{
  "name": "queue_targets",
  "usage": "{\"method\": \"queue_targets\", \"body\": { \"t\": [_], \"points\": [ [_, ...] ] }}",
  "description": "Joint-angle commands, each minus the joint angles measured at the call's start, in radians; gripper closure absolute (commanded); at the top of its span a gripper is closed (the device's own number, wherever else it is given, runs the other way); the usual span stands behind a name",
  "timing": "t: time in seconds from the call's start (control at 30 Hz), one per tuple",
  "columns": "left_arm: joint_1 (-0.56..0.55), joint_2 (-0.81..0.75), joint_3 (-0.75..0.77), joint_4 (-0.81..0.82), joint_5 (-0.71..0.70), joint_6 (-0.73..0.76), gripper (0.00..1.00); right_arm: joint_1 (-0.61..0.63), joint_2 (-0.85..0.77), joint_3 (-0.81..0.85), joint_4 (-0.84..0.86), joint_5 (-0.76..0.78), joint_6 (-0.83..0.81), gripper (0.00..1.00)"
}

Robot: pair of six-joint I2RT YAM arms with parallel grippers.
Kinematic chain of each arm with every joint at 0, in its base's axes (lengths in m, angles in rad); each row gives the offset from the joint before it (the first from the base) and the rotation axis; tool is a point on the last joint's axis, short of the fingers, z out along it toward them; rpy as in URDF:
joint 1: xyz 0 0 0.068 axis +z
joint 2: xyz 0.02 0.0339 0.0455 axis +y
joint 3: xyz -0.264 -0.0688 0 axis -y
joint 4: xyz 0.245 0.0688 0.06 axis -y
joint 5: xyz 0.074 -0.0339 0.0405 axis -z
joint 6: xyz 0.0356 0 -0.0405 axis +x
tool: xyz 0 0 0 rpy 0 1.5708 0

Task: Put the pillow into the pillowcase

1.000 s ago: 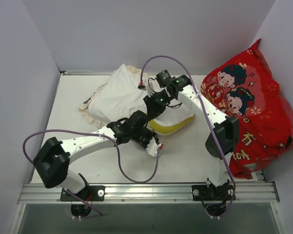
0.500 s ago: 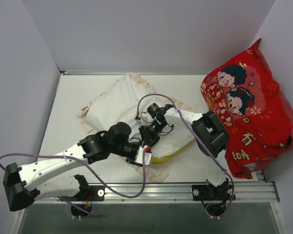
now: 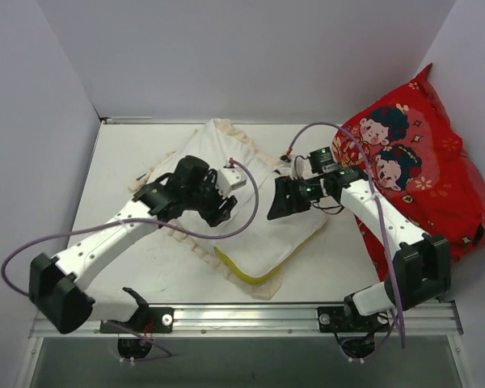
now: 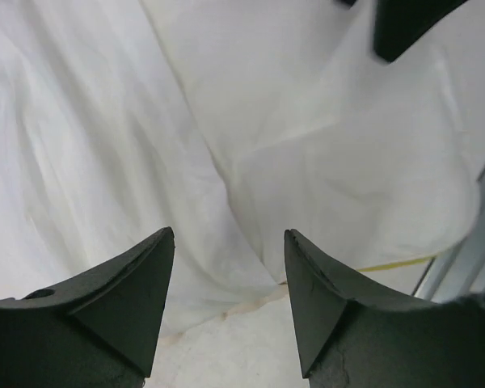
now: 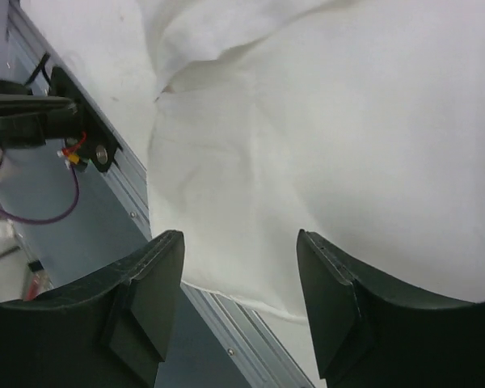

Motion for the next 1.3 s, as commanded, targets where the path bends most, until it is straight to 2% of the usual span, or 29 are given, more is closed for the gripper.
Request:
{"method": "queue_targets", "body": {
  "t": [0.0, 0.1, 0.23, 0.37, 0.47, 0.57, 0.8, 0.97, 1.07, 1.2, 1.23, 1.27],
  "points": [
    [-0.039, 0.15, 0.113, -0.039, -0.197, -0.026, 0.35, -0.18, -0.03, -0.105, -0.116, -0.027, 0.05, 0.42],
    [-0.051, 0.27, 0.164, -0.034, -0.263, 0.012, 0.35, -0.296, -0.065, -0.162, -0.168, -0.018, 0.088, 0.41],
    [-0.057, 0.394, 0.256, -0.008, -0.292, 0.04, 0.36, -0.431, -0.094, -0.207, -0.193, 0.06, 0.134, 0.32],
    [-0.057, 0.523, 0.317, 0.0, -0.278, 0.04, 0.38, -0.437, 0.0, -0.19, -0.16, 0.096, 0.143, 0.32],
    [-0.059, 0.568, 0.347, 0.027, -0.234, 0.028, 0.39, -0.437, 0.104, -0.15, -0.148, 0.102, 0.133, 0.32],
    [-0.077, 0.609, 0.371, 0.085, -0.246, 0.028, 0.38, -0.437, 0.16, -0.145, -0.108, 0.107, 0.14, 0.34],
    [-0.09, 0.791, 0.587, 0.136, -0.353, 0.024, 0.38, -0.437, 0.176, -0.188, -0.036, 0.07, 0.154, 0.45],
    [-0.082, 0.946, 0.742, 0.124, -0.402, 0.064, 0.39, -0.437, 0.145, -0.202, -0.035, 0.057, 0.145, 0.46],
    [-0.074, 1.006, 0.804, 0.118, -0.432, 0.086, 0.46, -0.462, 0.111, -0.207, -0.042, 0.093, 0.136, 0.42],
    [-0.062, 1.042, 0.868, 0.107, -0.404, 0.095, 0.76, -0.465, 0.108, -0.216, -0.041, 0.119, 0.113, 0.46],
    [-0.062, 1.04, 0.88, 0.104, -0.325, 0.1, 0.88, -0.463, 0.12, -0.215, -0.024, 0.11, 0.126, 0.47],
    [-0.065, 1.037, 0.894, 0.103, -0.273, 0.103, 0.95, -0.459, 0.146, -0.205, -0.012, 0.088, 0.135, 0.5]
  ]
}}
